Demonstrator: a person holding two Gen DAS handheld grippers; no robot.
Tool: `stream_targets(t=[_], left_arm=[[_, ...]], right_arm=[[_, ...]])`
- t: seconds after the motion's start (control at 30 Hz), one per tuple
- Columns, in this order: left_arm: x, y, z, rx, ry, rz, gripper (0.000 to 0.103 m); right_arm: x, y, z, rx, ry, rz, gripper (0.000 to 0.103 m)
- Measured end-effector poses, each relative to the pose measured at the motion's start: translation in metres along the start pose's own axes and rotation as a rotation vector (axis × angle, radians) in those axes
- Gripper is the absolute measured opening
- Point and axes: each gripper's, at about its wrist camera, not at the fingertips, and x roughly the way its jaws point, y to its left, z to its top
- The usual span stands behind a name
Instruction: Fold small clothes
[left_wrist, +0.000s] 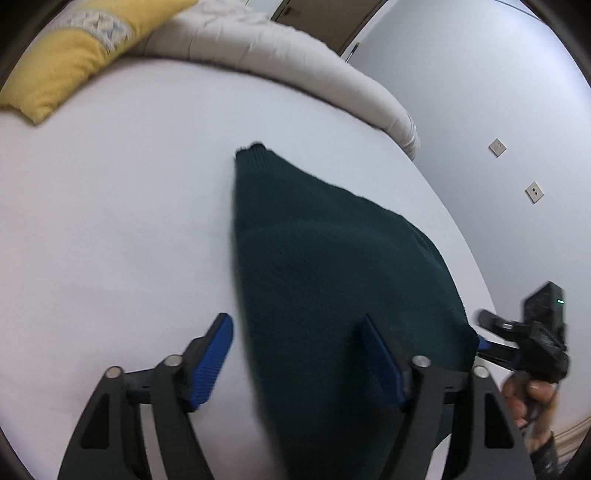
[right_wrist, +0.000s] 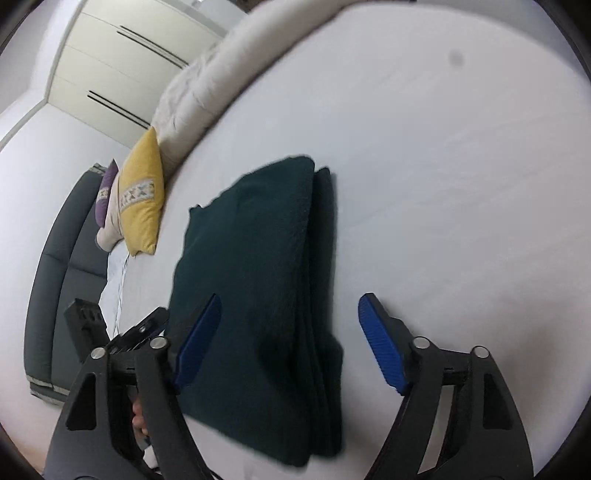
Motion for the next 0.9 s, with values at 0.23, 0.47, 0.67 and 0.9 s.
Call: stream_targets(t=[0.23, 0.47, 0.67, 0.9], left_arm=[[0.022, 0.0, 0.009, -0.035, 0.073, -0.031, 0.069], [0.018, -0.02, 0.008, 0.026, 0.096, 0.047, 0.05], [-0.012, -0.03, 0.007, 0.054, 0.089, 0.072, 0.037], [-0.091, -0.034, -0.008, 0.113, 0.024, 0.1, 0.036]], right_arm=[[0.048, -0.008, 0.025, 0.055, 0.075, 0.031, 0.039], [0.056, 0.028, 0.026, -0.083, 0.074, -0.145, 0.023], [0.027, 0.078, 0.005, -0.22, -0.006, -0.259, 0.02], [-0.019, 0.153, -0.044, -0.307, -0.041, -0.186, 0.019]])
